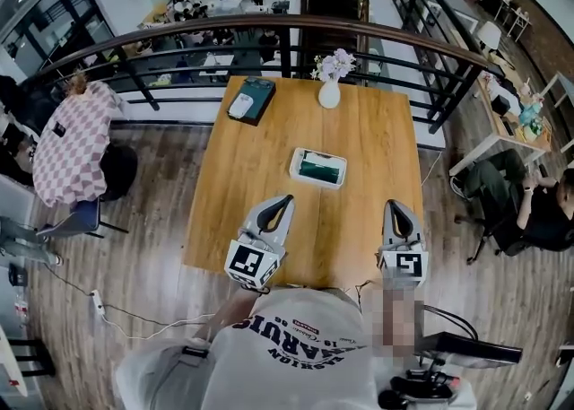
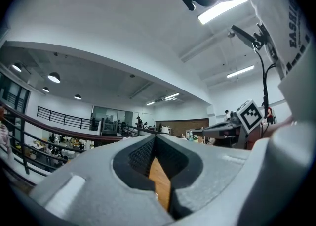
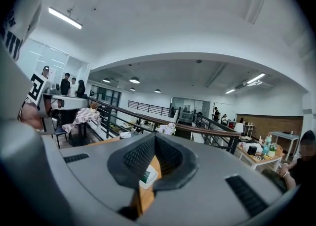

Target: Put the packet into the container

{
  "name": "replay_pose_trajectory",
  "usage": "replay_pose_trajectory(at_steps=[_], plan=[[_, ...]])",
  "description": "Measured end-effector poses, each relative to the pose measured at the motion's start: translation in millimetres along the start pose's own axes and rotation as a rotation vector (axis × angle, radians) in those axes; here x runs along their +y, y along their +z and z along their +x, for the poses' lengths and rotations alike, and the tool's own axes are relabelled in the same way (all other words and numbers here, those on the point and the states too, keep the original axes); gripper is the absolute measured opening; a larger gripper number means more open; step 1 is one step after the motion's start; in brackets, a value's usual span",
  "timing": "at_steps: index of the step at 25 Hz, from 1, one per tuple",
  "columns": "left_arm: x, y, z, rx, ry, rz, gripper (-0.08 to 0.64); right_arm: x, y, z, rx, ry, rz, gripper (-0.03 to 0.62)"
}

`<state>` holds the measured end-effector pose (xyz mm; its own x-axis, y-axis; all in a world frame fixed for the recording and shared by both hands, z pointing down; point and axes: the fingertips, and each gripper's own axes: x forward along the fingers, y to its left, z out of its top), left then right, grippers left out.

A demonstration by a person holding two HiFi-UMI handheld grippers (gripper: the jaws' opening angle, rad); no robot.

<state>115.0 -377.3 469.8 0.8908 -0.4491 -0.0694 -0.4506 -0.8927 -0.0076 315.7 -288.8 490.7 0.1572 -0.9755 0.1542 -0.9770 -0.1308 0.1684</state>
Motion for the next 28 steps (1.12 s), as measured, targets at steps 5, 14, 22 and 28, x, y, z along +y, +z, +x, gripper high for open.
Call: replay_pose_trajectory(at_steps=[5, 14, 22, 28], plan=[[-5, -3, -14, -0.008, -0.004, 0.008, 0.002, 7, -3, -20, -0.008, -0.013, 0.004, 0.006], [-51, 10, -62, -0.025, 0.015, 0.015, 0.002, 16, -2, -78, -0.031, 0.002, 0.005, 0.006], [-141, 3, -113, -0.016, -0.028, 0.034, 0.002, 23, -25, -178, -0.034, -0.008, 0.041, 0.006], [-221, -9, -161, 0.003, -0.055, 0.015, 0.002, 37, -52, -273, -0.016, -0.015, 0.036, 0.006]])
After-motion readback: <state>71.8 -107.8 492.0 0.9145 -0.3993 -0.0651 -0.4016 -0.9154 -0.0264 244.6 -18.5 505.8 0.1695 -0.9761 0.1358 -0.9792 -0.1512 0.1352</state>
